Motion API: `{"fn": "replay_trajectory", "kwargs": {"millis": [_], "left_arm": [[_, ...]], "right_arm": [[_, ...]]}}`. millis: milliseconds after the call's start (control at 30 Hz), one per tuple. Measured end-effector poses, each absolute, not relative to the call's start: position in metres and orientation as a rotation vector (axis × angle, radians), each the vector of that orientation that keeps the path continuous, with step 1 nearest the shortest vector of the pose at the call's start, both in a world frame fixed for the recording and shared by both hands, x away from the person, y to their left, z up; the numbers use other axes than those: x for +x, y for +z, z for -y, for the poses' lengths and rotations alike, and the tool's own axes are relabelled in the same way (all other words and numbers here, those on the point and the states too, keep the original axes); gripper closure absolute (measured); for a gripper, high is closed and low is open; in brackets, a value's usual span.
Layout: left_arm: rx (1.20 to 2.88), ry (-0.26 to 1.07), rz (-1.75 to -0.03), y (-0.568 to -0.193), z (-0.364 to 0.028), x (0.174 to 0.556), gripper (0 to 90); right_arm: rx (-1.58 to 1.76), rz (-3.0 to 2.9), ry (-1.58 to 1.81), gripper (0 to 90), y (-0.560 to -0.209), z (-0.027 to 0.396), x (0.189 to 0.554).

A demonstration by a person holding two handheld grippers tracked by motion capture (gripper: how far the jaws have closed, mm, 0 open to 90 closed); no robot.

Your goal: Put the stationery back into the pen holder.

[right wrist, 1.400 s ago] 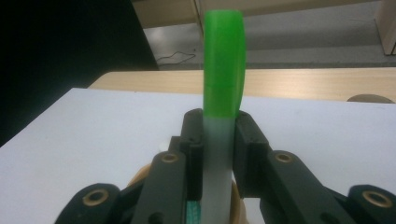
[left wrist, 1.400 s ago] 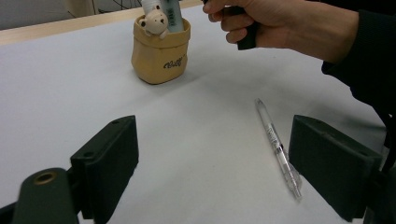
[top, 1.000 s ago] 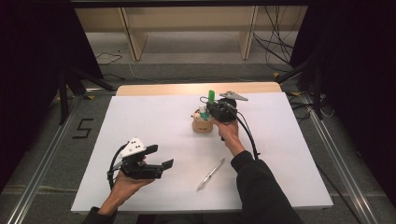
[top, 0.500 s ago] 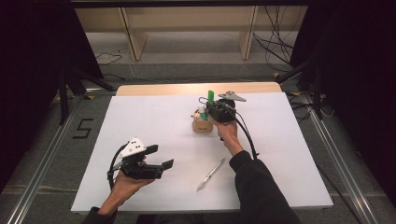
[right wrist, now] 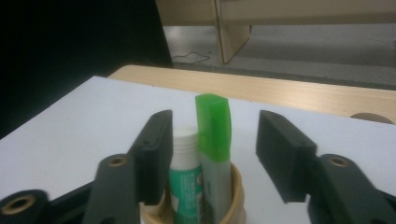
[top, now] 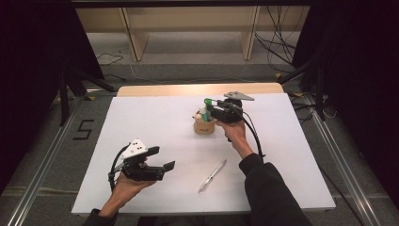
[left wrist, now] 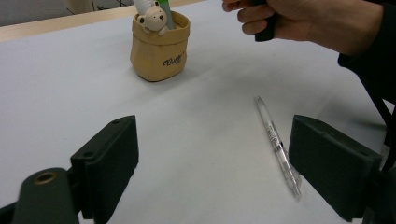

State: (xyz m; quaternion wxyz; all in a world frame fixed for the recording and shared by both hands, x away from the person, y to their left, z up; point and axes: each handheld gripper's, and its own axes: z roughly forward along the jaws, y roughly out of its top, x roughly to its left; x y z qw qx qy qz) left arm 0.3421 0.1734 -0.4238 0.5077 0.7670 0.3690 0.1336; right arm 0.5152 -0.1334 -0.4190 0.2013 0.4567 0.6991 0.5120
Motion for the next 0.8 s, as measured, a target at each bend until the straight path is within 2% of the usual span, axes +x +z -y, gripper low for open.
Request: {"fn": "replay_trajectory", "kwargs": {"millis": [533,800], "left_arm": [[1.882,0.272,-0.896,-0.426,-0.17,0.344,15.1],[1.926,0.25,-0.904,-0.426,-0.161,0.345,15.0]], "right_arm": [[1.004,-2.156,1.405,30.5,-0.397,0.161,0.461],[0.975,-2.201,1.41,28.0,-0.401,0.174,0.435]]}}
